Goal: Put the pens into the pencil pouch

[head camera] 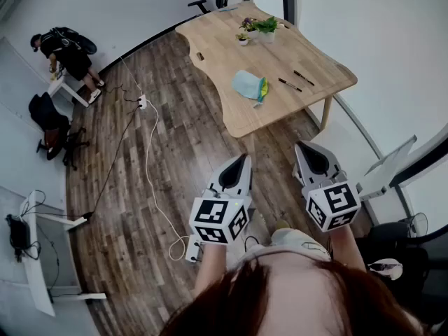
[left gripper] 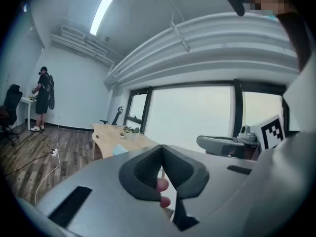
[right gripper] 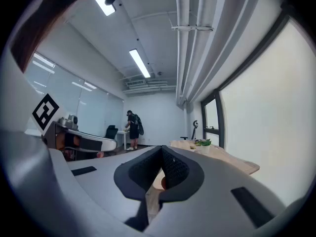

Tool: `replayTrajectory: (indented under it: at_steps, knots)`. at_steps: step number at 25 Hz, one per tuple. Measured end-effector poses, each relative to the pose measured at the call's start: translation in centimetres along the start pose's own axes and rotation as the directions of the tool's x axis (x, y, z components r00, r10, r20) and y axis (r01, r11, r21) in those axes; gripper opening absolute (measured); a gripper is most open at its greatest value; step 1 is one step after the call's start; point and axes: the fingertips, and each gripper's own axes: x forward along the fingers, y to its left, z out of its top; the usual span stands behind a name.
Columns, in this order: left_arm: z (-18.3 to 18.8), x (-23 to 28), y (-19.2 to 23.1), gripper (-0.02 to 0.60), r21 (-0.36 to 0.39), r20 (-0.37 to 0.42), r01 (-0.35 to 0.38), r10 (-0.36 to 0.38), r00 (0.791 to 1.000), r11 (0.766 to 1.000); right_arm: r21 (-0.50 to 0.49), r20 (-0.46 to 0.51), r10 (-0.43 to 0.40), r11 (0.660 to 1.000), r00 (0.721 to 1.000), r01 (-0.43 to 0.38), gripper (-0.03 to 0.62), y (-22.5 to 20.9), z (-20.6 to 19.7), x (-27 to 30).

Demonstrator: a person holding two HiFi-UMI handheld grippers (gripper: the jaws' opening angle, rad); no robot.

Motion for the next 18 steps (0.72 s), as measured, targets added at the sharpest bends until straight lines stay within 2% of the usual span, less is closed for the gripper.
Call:
replayTrajectory:
  at_steps: [10, 18]
  knots:
    - [0.0, 7.5, -1.9, 0.002, -0.034, -0.008, -0.013, 0.013, 1.0, 0.999, 0.037, 0.001, 0.053, 0.998, 0.999, -0.053, 0.0, -6.1, -0.6, 1.8]
    - [-0.3, 11.2, -2.0, 0.002, -0.059, -0.021, -0.068, 0.066, 0.998, 0.996, 0.077, 0.009, 0.088, 0.993, 0.996, -0.089, 0.0, -9.5, -0.8, 3.8]
